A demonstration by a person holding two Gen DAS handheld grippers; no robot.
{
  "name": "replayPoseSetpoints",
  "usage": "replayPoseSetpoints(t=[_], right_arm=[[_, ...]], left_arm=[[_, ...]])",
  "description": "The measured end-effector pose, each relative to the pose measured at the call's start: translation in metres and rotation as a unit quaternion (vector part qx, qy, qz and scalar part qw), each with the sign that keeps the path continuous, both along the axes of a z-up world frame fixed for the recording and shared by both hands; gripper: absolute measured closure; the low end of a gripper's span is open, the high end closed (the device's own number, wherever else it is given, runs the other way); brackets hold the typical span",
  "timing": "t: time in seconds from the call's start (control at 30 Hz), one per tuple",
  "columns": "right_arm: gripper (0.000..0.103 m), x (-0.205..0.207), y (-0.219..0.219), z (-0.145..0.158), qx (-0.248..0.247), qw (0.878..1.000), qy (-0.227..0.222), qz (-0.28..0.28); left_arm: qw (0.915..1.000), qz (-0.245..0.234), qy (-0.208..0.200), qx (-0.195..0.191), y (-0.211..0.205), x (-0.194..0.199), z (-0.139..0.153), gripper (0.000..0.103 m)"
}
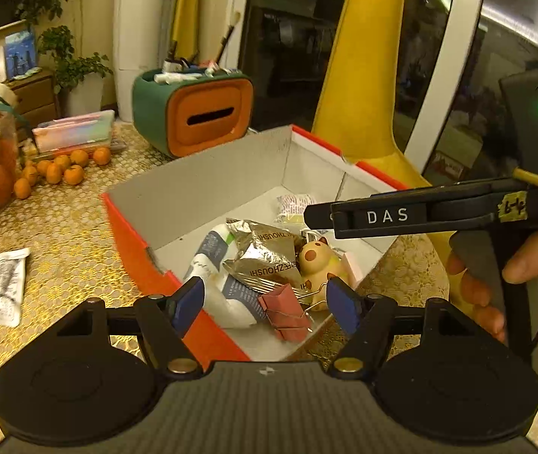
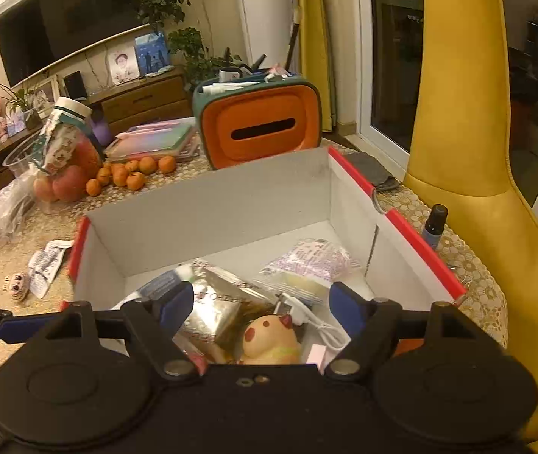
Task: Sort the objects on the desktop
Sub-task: 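Open both tools to drop the clip and tray into the box, then move both tools back from the box toward the plush toy and white sachet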
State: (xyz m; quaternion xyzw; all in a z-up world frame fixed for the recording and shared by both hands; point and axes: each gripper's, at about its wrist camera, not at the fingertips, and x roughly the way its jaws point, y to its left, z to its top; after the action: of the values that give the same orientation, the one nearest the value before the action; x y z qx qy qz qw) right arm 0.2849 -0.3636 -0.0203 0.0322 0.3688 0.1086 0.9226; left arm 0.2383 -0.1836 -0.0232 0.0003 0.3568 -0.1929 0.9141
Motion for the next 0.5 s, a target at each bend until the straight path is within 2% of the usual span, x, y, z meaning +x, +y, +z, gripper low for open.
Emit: replayPoseSetpoints(t=[0.23, 0.5], right_arm=[[0.023, -0.017, 0.012, 0.012, 0.005, 1.0, -0.011, 0.028], [0.018, -0.037, 0.031, 0.032, 0.006, 0.999, -0.025, 0.048]], left_arm=[[0.9992, 0.037, -0.014, -0.003, 0.019, -0.03, 0.014, 0.032], [0.9983, 0.053, -0.021, -0.014, 0.05, -0.052, 0.021, 0.032]])
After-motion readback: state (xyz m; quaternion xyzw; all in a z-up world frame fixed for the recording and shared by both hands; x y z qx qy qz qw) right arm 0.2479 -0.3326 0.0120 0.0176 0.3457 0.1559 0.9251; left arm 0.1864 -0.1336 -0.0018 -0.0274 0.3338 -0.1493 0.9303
